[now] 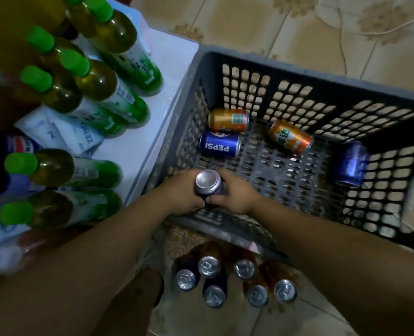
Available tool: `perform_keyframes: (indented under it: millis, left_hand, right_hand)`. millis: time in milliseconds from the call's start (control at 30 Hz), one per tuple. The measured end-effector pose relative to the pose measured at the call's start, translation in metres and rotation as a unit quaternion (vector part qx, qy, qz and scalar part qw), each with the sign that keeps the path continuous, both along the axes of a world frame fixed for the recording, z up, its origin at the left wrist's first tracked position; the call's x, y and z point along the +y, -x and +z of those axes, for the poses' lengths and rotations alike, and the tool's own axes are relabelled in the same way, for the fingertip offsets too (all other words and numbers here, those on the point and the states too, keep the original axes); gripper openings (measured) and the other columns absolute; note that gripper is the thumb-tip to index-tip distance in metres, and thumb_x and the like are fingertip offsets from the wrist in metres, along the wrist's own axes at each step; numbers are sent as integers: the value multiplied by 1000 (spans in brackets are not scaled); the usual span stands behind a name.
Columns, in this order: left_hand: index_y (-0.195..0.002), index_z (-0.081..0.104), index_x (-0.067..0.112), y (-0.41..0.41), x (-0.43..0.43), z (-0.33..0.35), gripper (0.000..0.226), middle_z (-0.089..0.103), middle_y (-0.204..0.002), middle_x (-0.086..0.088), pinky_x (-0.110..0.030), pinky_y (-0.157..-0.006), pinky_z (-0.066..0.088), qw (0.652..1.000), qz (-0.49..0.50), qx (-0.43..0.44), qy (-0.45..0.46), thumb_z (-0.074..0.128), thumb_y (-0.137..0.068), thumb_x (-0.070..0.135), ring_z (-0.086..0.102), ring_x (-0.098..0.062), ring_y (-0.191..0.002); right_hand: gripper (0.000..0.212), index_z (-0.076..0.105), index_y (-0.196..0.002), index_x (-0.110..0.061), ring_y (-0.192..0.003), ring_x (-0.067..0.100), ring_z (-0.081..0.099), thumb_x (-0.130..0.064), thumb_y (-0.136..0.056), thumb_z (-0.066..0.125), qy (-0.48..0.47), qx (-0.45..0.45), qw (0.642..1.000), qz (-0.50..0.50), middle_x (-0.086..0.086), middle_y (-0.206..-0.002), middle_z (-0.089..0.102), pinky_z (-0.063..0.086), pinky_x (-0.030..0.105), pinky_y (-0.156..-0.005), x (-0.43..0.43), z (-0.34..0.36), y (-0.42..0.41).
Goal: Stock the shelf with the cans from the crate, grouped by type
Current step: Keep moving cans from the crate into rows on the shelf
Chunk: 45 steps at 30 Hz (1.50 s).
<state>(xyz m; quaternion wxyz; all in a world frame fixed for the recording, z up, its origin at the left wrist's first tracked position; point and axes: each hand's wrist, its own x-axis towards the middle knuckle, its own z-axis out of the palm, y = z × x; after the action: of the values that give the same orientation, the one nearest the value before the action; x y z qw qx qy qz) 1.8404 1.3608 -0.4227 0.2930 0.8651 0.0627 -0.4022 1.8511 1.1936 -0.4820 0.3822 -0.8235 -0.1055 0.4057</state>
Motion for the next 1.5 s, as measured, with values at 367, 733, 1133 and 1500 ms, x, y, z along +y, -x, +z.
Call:
perform_keyframes:
  millis: [367, 733, 1133, 1500]
  left_hand:
    - [-116, 53, 27, 33, -35, 228, 52, 57, -108, 5, -31, -80, 48, 976, 90, -194, 34, 78, -71, 33, 56, -15, -95]
    - [-103, 57, 15, 155, -3, 431, 20, 67, -69, -5, -34, -61, 51, 784, 445, -241, 359, 41, -98, 25, 64, -17, -55]
    - [-118, 49, 12, 313, 58, 530, 40, 64, -102, -11, -28, -57, 55, 767, 383, -396, 329, 67, -83, 6, 67, -15, -66]
    - [-124, 50, 15, 458, 141, 535, 55, 67, -110, -6, -43, -79, 57, 742, 471, -412, 240, 74, -75, 6, 68, -25, -92]
  right_hand:
    - [63, 52, -126, -27, -100, 15, 55, -42, -70, 76, -62, -230, 970, -43, -7, -111, 51, 49, 35, -85, -29, 239, 38]
    - [46, 48, -130, -21, -97, 25, 65, -5, -89, 62, -391, -47, 893, -217, 6, -114, 64, 56, 43, -81, -10, 449, 107]
    - [41, 54, -124, -20, -94, 23, 67, -29, -86, 68, -419, -143, 895, -51, 9, -111, 64, 54, 38, -72, 96, 600, 212]
    - [50, 45, -131, -26, -96, 24, 65, -19, -87, 67, -370, -141, 905, 158, 6, -112, 58, 57, 36, -72, 217, 629, 335]
